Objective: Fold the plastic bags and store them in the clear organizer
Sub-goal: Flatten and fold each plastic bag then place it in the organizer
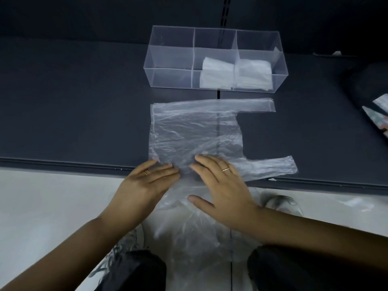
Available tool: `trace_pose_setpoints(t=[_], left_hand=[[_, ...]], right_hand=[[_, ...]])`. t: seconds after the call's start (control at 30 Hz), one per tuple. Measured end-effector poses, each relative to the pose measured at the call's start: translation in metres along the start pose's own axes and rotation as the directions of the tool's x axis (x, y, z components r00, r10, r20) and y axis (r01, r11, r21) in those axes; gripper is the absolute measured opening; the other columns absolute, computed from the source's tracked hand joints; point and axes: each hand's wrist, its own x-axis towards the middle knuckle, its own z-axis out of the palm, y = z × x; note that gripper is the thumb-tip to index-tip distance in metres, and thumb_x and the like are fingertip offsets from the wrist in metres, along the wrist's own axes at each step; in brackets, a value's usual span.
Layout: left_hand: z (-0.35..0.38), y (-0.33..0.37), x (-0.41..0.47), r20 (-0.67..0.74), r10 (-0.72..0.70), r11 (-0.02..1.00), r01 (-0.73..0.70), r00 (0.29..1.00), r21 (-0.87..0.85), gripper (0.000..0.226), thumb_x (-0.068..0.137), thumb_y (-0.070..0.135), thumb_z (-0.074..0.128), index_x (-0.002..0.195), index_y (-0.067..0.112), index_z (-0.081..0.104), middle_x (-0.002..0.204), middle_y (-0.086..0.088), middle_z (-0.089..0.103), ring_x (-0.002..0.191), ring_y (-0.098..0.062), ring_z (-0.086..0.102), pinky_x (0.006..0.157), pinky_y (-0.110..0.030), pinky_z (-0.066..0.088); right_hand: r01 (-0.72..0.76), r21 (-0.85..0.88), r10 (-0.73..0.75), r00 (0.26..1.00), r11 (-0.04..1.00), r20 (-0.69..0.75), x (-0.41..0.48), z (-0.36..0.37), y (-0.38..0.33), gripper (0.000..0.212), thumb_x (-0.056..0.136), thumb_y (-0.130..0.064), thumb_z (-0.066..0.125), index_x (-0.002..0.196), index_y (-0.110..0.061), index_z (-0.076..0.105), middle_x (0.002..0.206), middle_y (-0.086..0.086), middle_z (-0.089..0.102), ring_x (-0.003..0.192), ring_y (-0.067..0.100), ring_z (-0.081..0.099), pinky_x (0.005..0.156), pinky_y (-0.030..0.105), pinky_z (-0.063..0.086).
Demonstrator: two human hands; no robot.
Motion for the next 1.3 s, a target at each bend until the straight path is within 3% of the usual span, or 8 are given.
trace_pose_setpoints(t=[0.13,0.3,0.47,0.67,0.93,1.07,1.17,1.3], left_hand=[[-0.026,0.013,0.01,0.003,-0.215,0.951,0.21,0.977,-0.227,0.036,0.096,0.035,0.046,0.1,0.016,0.076,0.101,0.007,0.073,0.103,-0.01,0.062,0.097,-0.016,0.037],[-0.057,0.004,0.013,0.115,-0.549,0.676,0.521,0.828,-0.521,0.013,0.074,0.043,0.061,0.079,0.046,0.074,0.08,0.033,0.068,0.082,0.015,0.062,0.072,0.004,0.039],[-0.068,-0.029,0.018,0.32,-0.572,0.431,0.609,0.755,-0.666,0.017,0.073,0.038,0.065,0.085,0.038,0.076,0.085,0.011,0.075,0.081,0.003,0.068,0.072,-0.003,0.046],[-0.061,-0.07,0.05,0.309,-0.69,0.335,0.668,0.654,-0.665,0.023,0.068,0.047,0.071,0.081,0.029,0.078,0.082,0.006,0.075,0.076,-0.004,0.069,0.077,-0.021,0.045],[-0.02,-0.105,0.089,0.063,-0.842,0.435,0.744,0.536,-0.507,0.021,0.082,0.033,0.073,0.08,0.012,0.071,0.075,0.006,0.069,0.071,-0.01,0.061,0.067,-0.019,0.048],[-0.01,-0.082,0.086,-0.379,-0.535,0.831,0.551,0.755,-0.078,0.018,0.089,0.015,0.061,0.105,0.008,0.066,0.103,-0.014,0.061,0.095,-0.032,0.055,0.088,-0.041,0.045],[0.009,-0.062,0.079,-0.198,-0.341,0.933,0.357,0.919,0.05,0.032,0.096,0.013,0.049,0.124,0.002,0.059,0.127,-0.02,0.057,0.12,-0.036,0.052,0.108,-0.042,0.034],[0.026,-0.056,0.063,0.104,-0.475,0.875,0.457,0.874,0.159,0.066,0.098,0.049,0.024,0.152,0.011,0.016,0.16,-0.007,0.014,0.148,-0.021,0.008,0.119,-0.034,0.0]], right_hand=[[-0.024,-0.026,0.021,0.99,0.999,-0.137,-0.007,-0.004,0.008,0.044,0.083,-0.044,0.06,0.114,-0.014,0.067,0.123,0.003,0.063,0.114,0.024,0.058,0.099,0.036,0.035],[-0.11,0.089,0.129,0.96,0.99,-0.249,-0.024,-0.044,0.045,0.008,0.085,-0.014,0.07,0.089,-0.013,0.076,0.092,-0.002,0.073,0.089,0.02,0.068,0.088,0.033,0.044],[-0.367,0.492,0.359,0.926,0.79,0.115,-0.043,-0.102,0.073,0.018,0.089,-0.029,0.055,0.091,-0.031,0.073,0.09,-0.025,0.071,0.089,-0.01,0.062,0.079,0.001,0.039],[-0.379,0.753,0.506,0.86,0.538,0.071,-0.002,-0.114,0.113,0.016,0.083,-0.031,0.064,0.082,-0.018,0.075,0.077,-0.006,0.073,0.069,-0.001,0.063,0.064,0.009,0.048],[-0.563,0.638,0.725,0.689,0.525,0.012,0.064,-0.066,0.162,0.015,0.086,-0.027,0.071,0.084,-0.012,0.073,0.072,-0.006,0.064,0.062,-0.001,0.054,0.065,0.017,0.044],[-0.603,0.557,0.739,0.673,0.572,-0.03,0.074,-0.064,0.166,0.021,0.083,-0.031,0.073,0.069,-0.016,0.067,0.064,-0.005,0.06,0.06,0.007,0.052,0.059,0.023,0.04],[-0.645,0.486,0.745,0.666,0.59,-0.021,0.076,-0.068,0.161,0.025,0.082,-0.03,0.073,0.065,-0.016,0.06,0.065,-0.002,0.058,0.063,0.014,0.052,0.056,0.023,0.037],[-0.621,0.249,0.669,0.685,0.744,-0.288,0.082,-0.073,0.124,0.028,0.083,-0.015,0.067,0.109,-0.009,0.059,0.111,0.014,0.055,0.1,0.03,0.054,0.08,0.031,0.043]])
